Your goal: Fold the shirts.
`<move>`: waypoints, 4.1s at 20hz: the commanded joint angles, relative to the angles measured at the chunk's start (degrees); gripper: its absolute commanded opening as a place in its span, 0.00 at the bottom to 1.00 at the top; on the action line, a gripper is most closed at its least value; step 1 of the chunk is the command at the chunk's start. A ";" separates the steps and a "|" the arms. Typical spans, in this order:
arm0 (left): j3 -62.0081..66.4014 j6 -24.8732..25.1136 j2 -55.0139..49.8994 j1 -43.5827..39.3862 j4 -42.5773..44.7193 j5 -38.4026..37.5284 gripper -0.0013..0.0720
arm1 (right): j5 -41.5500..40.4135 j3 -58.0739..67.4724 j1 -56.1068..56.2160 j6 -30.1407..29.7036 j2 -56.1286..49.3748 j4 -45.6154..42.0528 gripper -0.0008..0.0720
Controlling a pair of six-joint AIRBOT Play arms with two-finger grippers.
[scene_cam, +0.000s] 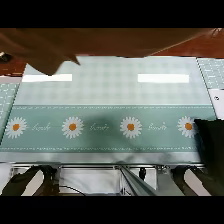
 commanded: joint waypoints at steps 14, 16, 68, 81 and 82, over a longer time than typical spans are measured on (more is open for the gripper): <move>-25.18 -19.82 16.74 1.27 33.00 -35.54 0.05 | 13.73 -23.37 0.02 4.44 16.68 -7.23 0.05; -37.90 -16.98 15.43 1.27 26.08 -25.38 0.05 | 11.19 -31.23 0.02 3.98 15.04 -6.34 0.05; -62.47 10.67 -32.15 8.76 1.38 -12.61 0.05 | 14.43 -74.82 -19.08 7.04 -8.37 -10.64 0.58; -62.47 10.69 -32.20 8.66 1.38 -12.07 0.05 | -2.19 -74.05 -12.83 2.78 -18.51 4.55 0.57; -62.45 10.69 -32.20 8.66 1.38 -12.04 0.05 | -2.19 -73.53 -12.83 1.84 -19.12 5.35 0.56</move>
